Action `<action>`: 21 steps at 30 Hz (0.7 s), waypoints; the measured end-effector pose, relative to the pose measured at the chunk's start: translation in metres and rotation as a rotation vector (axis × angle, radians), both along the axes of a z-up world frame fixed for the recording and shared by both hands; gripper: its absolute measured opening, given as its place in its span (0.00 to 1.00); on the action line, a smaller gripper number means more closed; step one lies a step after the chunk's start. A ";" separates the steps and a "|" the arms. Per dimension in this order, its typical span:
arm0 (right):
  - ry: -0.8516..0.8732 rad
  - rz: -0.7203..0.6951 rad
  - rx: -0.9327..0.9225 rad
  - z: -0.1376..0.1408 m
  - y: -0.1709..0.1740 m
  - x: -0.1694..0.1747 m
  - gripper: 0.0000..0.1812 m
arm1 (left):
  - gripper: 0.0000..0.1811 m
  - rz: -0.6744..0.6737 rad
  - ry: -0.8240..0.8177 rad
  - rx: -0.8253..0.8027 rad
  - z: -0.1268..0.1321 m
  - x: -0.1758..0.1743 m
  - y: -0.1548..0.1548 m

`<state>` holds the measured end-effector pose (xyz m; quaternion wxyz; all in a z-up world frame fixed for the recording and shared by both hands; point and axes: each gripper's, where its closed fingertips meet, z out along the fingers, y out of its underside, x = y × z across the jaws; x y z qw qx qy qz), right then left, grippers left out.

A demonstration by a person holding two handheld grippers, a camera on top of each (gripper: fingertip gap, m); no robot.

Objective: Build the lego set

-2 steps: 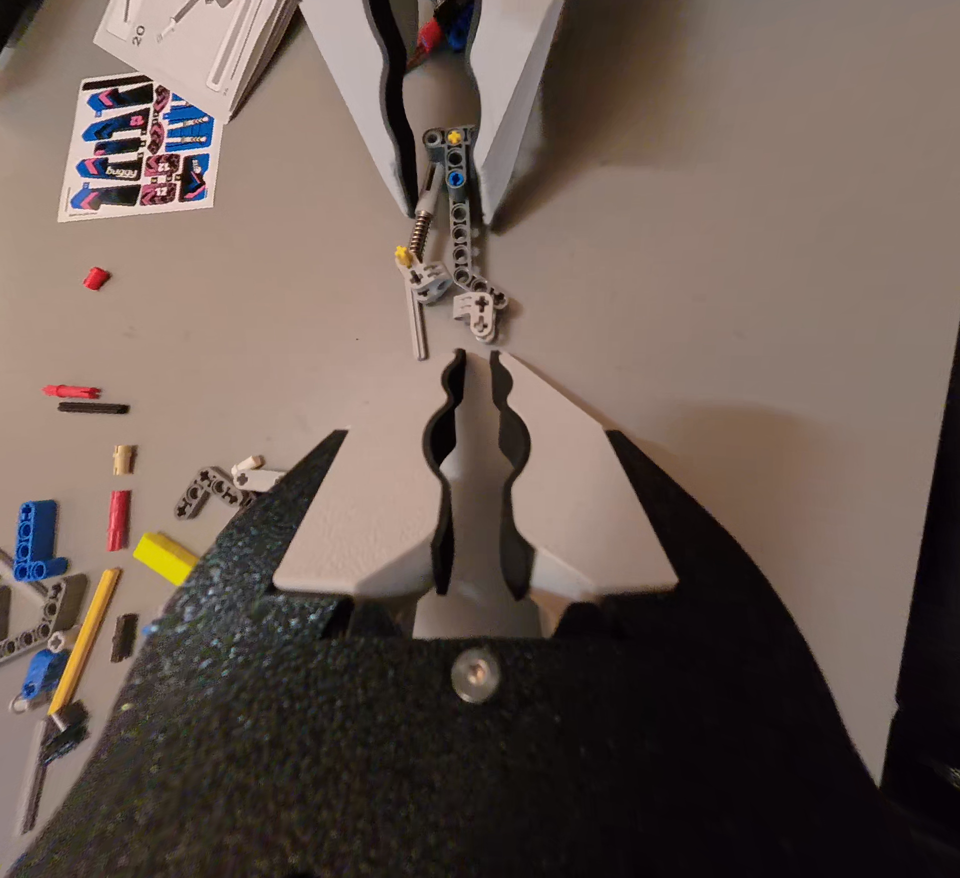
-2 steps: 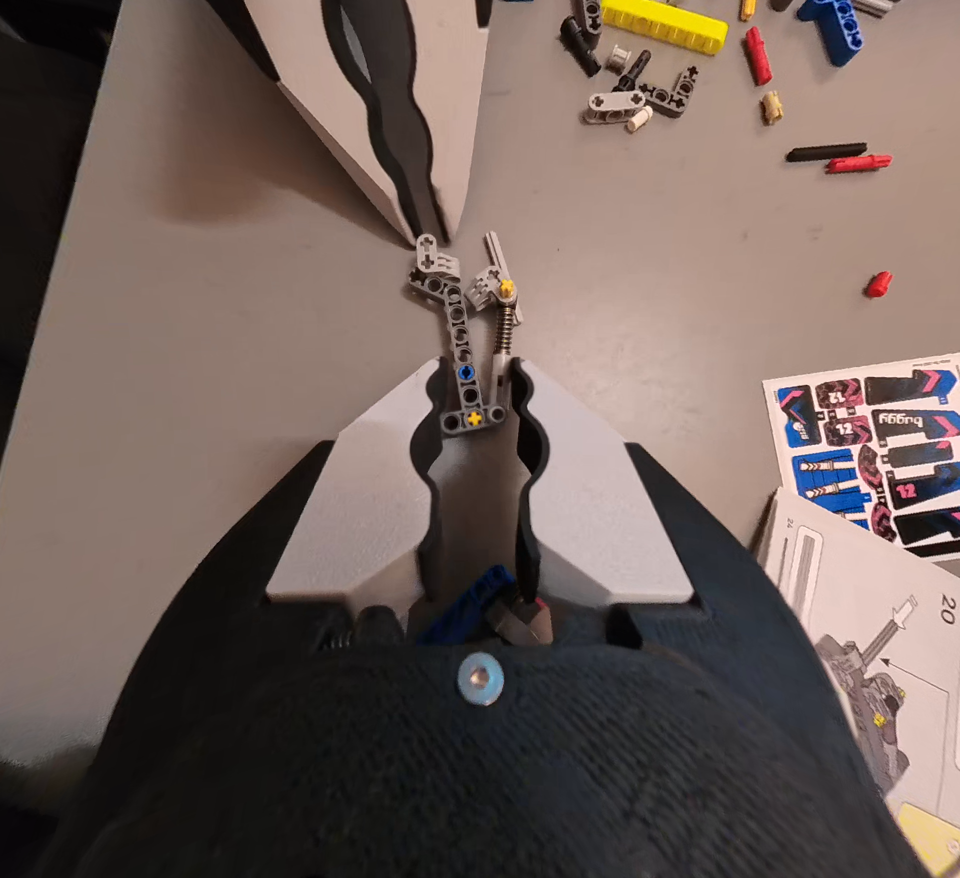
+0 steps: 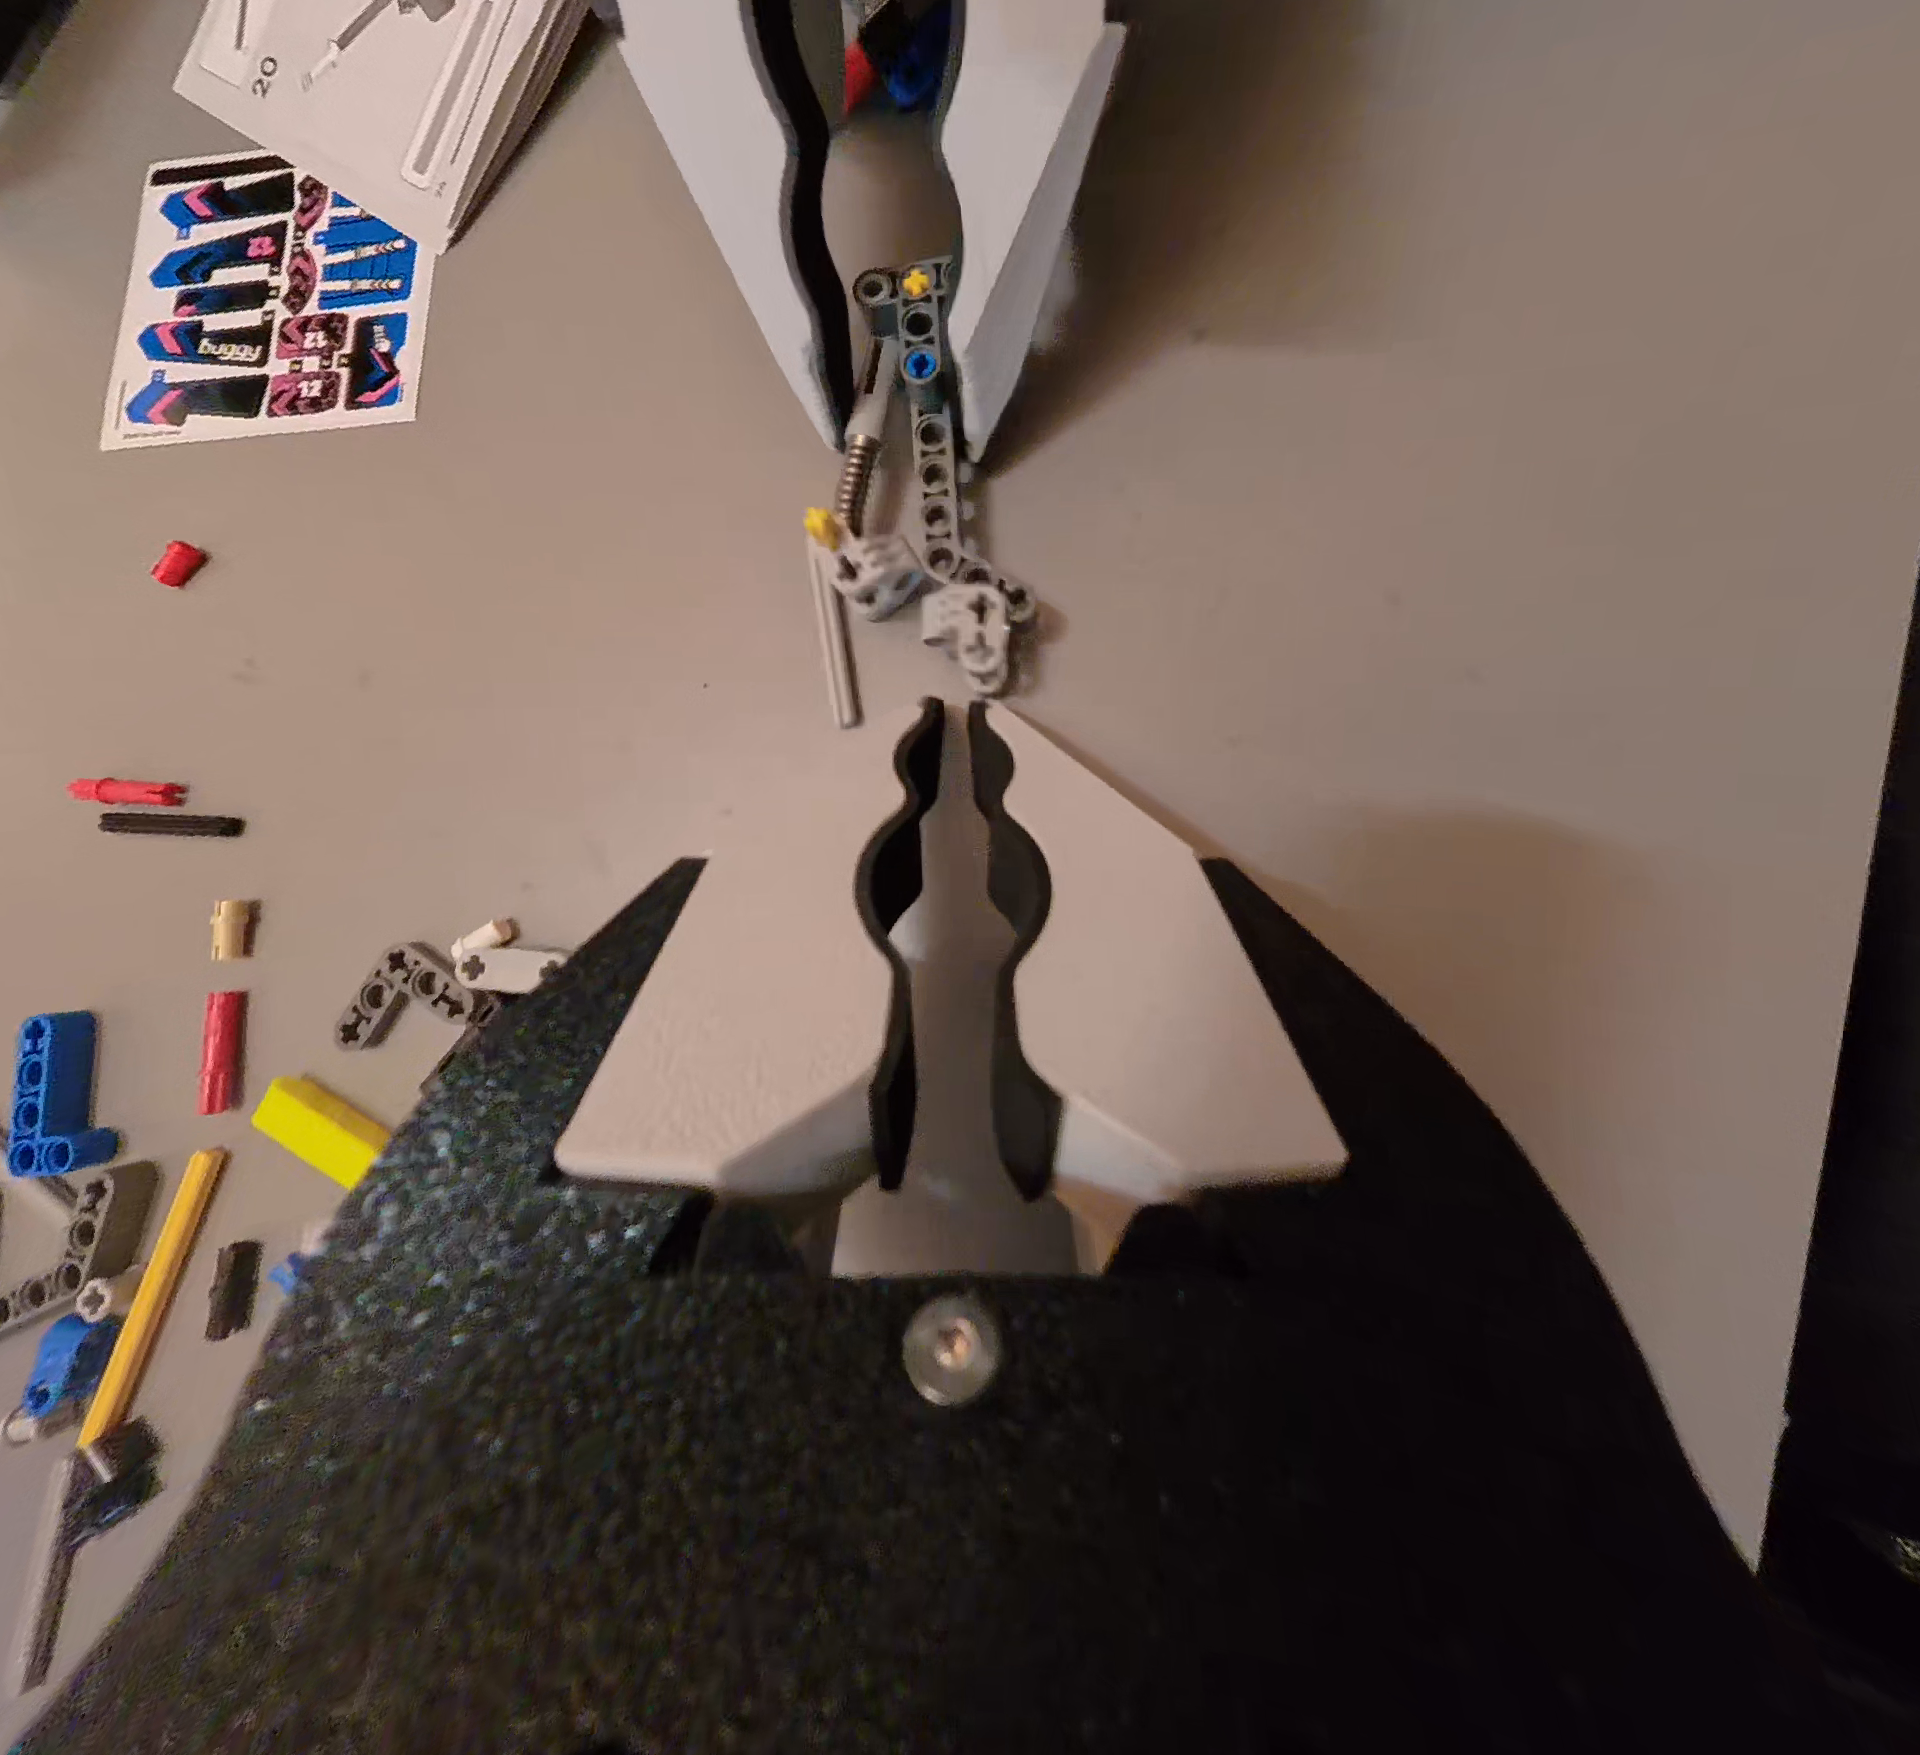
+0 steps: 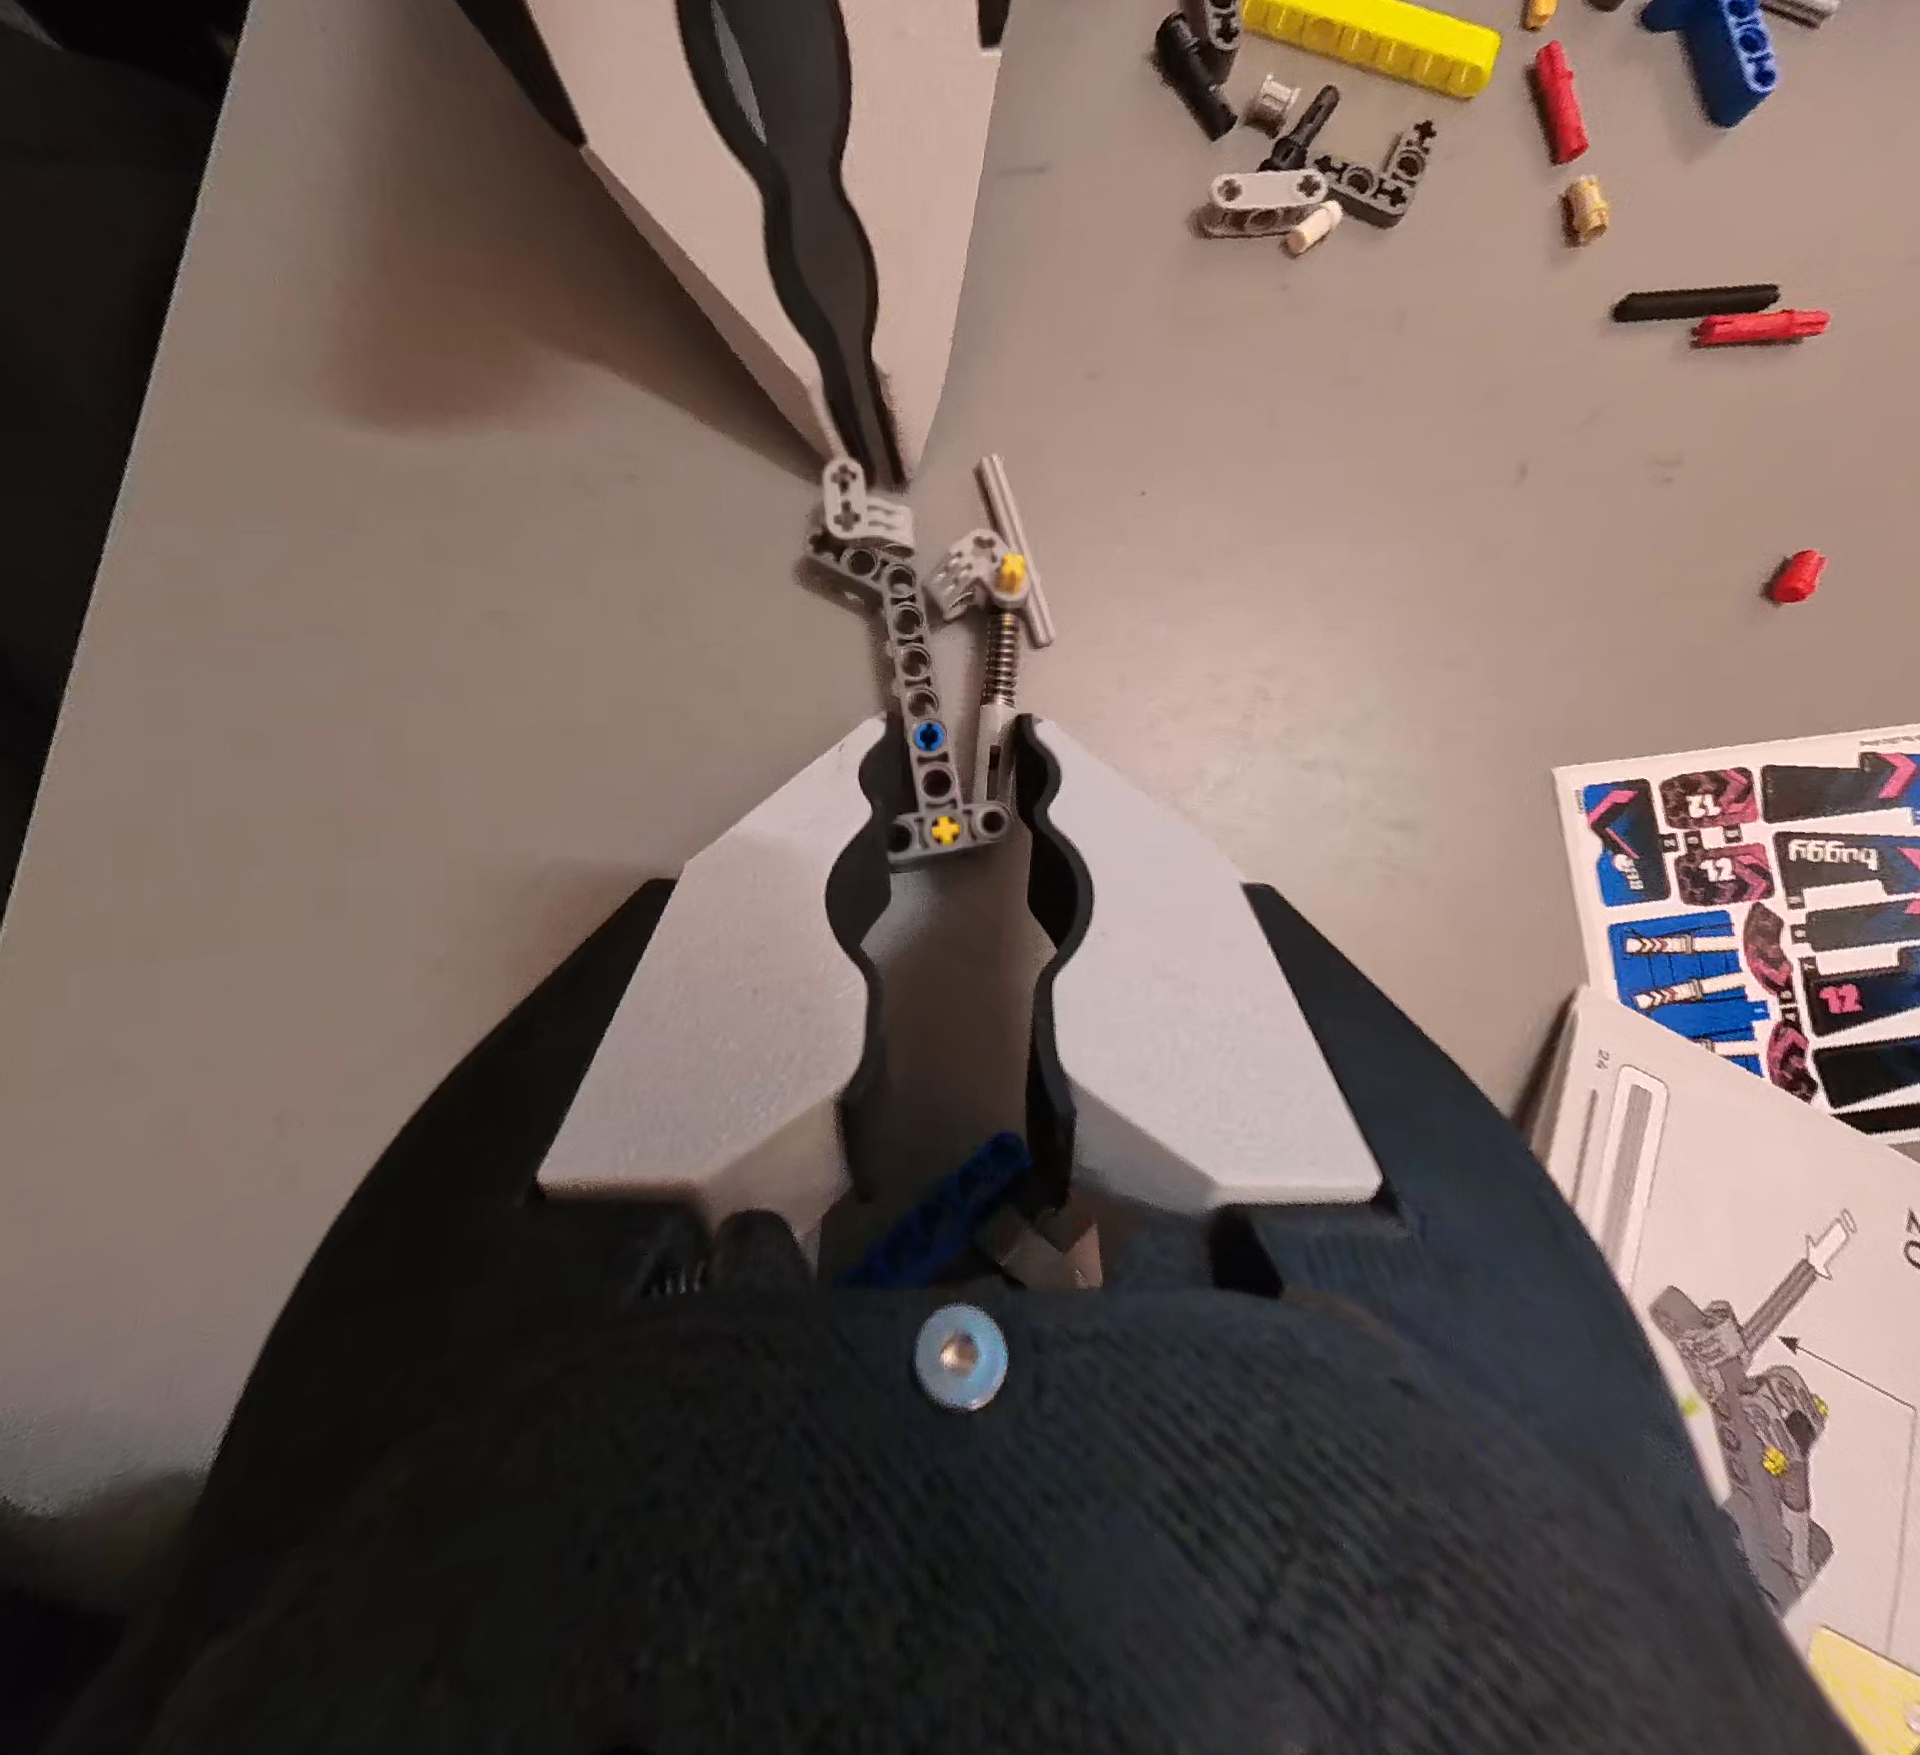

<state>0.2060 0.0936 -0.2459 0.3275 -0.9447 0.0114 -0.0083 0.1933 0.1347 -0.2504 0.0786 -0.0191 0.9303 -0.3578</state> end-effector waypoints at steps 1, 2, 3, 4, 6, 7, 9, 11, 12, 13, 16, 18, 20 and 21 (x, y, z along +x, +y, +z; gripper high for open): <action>-0.011 0.006 0.001 0.000 0.000 -0.001 0.10 | 0.01 0.004 0.005 -0.004 0.000 0.000 0.000; -0.022 0.008 0.002 0.000 0.001 -0.001 0.10 | 0.00 0.006 0.014 -0.007 0.000 -0.001 -0.001; -0.025 0.004 0.002 0.000 0.001 -0.001 0.10 | 0.00 0.006 0.024 -0.008 0.000 -0.003 -0.001; -0.027 -0.003 0.000 0.000 0.001 -0.002 0.10 | 0.00 0.004 0.028 -0.006 0.000 -0.005 0.000; -0.038 -0.020 0.001 0.000 0.001 -0.001 0.10 | 0.00 0.005 0.025 -0.003 0.000 -0.006 0.001; -0.037 -0.033 0.005 0.000 0.002 -0.001 0.10 | 0.00 0.002 0.025 -0.005 0.000 -0.008 0.000; -0.022 -0.056 0.013 0.000 0.002 -0.002 0.10 | 0.00 -0.009 0.023 -0.019 0.000 -0.011 -0.002; -0.014 -0.075 0.018 0.000 0.003 -0.002 0.10 | 0.00 -0.004 0.021 -0.024 0.000 -0.011 -0.003; -0.011 -0.076 0.021 -0.001 0.003 -0.003 0.10 | 0.00 -0.008 0.021 -0.025 0.000 -0.012 -0.003; -0.007 -0.081 0.023 -0.001 0.002 -0.004 0.10 | 0.00 -0.010 0.020 -0.029 0.000 -0.012 -0.003; 0.001 -0.103 0.018 -0.001 0.002 -0.004 0.10 | 0.02 0.016 0.024 -0.050 0.000 -0.010 -0.006; -0.003 -0.118 0.008 -0.001 0.002 -0.003 0.10 | 0.02 0.022 0.035 -0.060 0.000 -0.011 -0.008; -0.010 -0.129 0.000 -0.001 0.002 -0.003 0.10 | 0.02 0.045 0.038 -0.064 0.001 -0.010 -0.009; -0.016 -0.131 -0.003 -0.001 0.002 -0.003 0.10 | 0.02 0.051 0.040 -0.066 0.001 -0.010 -0.009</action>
